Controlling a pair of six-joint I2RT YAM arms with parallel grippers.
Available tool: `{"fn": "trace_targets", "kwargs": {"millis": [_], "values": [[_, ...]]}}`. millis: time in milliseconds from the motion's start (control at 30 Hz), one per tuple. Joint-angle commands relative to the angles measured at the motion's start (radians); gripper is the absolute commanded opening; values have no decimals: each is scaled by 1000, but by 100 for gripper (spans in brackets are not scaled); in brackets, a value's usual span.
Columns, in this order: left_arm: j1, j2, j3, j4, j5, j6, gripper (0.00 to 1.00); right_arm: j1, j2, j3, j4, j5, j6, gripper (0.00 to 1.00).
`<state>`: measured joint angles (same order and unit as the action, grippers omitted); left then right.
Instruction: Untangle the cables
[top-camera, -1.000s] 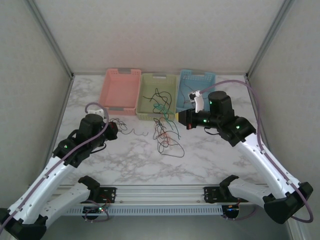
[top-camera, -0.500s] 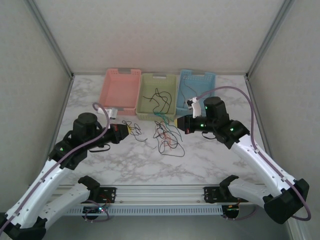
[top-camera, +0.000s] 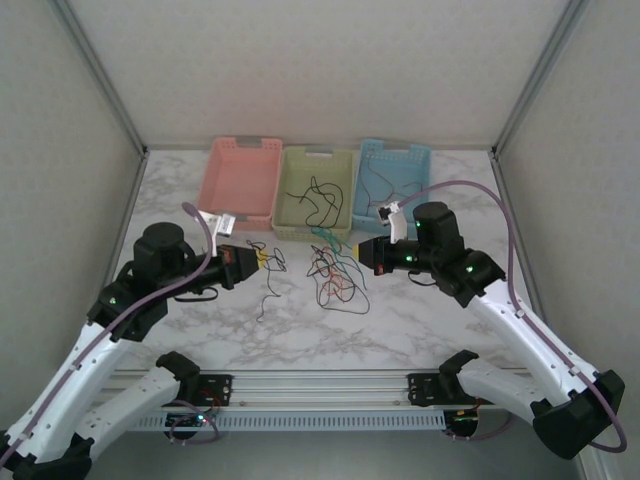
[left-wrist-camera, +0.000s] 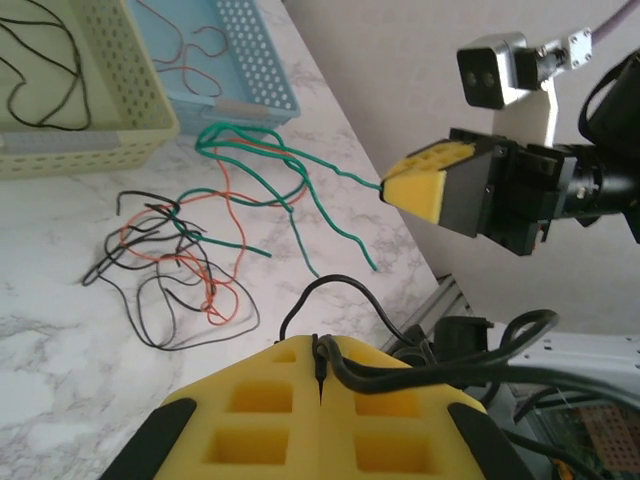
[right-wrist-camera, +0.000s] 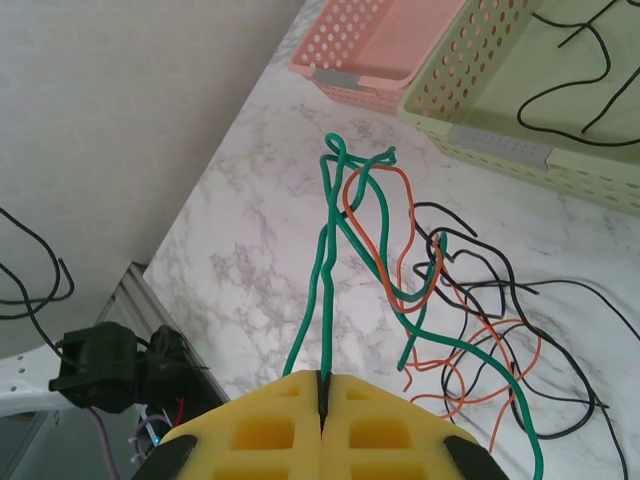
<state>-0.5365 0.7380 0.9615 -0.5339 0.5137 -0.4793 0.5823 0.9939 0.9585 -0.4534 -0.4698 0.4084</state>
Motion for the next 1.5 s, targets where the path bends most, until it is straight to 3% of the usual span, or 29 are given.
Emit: {"fn": "trace_targets", "kwargs": {"millis": [0,233,433,500,633,700,733,1033,1233,1467], "values": [[6,18,18,-50,-61,28,0,-1,-7,-19,7,17,-4,0],[6,68,10,-97,-120,41,1,-2,-1,-38,-4,24,-13,0],[-22,217,2,-208,-285,43,1,-2,13,-50,4,32,-5,0],[-46,278,18,-250,-351,48,14,-2,20,-50,3,36,-5,0],[-53,313,27,-267,-378,50,26,-2,32,-51,-5,47,-7,0],[-53,311,26,-272,-392,48,50,-2,32,-53,-7,48,-8,0],[-53,310,27,-273,-394,48,57,-2,32,-54,-7,48,-7,0],[-54,277,13,-251,-377,18,64,-1,19,-41,-22,49,-7,0],[-88,202,-66,-25,-186,-44,63,0,-20,28,-5,-10,38,0],[-204,219,-38,130,-135,21,75,-1,-17,191,-5,-55,140,0]]}}
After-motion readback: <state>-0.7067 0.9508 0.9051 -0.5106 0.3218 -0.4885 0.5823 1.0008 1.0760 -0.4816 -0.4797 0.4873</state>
